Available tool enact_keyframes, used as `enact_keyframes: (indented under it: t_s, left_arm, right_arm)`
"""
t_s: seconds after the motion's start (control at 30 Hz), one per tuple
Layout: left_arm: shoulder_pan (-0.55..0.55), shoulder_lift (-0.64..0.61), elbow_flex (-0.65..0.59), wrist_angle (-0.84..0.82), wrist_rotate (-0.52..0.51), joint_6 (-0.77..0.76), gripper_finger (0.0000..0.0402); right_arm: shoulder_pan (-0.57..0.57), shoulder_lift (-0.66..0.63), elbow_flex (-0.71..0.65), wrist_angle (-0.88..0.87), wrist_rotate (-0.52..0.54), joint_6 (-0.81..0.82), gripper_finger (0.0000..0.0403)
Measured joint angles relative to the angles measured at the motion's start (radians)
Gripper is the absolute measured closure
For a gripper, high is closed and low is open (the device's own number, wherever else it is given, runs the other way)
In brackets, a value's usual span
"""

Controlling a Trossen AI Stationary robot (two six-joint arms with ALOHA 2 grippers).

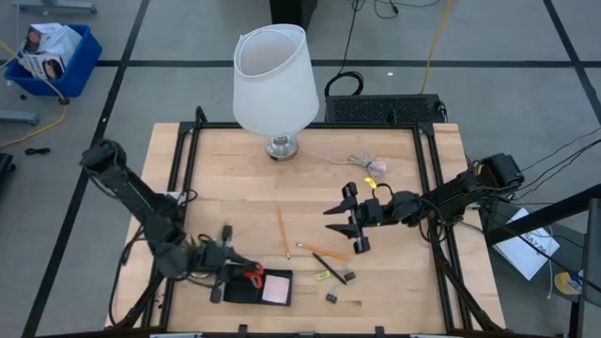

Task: Pick and place office supplies into organizer
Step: Put the black pen into the black desk organizer

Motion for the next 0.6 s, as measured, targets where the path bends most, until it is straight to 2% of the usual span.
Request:
enact_keyframes:
  t_s: [0.23, 0.37, 0.47, 0.6]
  left_arm:
    - [-0.148, 0.001, 0.0, -0.095, -0.179, -0.104, 0.0345]
    - [-0.204, 0.001, 0.0, -0.19, -0.271, -0.189, 0.0364]
    - [-0.23, 0.001, 0.0, -0.266, -0.352, -0.249, 0.0364]
    - [-0.232, 0.004, 0.0, -0.365, -0.375, -0.376, 0.0361]
  right_arm:
    - [0.002, 0.001, -0.001, 0.002, 0.001, 0.001, 0.0258]
    - [0.004, 0.001, -0.001, -0.002, 0.001, 0.002, 0.0258]
    - [0.004, 0.001, -0.001, -0.006, 0.001, 0.002, 0.0259]
    - [0.004, 0.001, -0.001, -0.006, 0.001, 0.003, 0.0262]
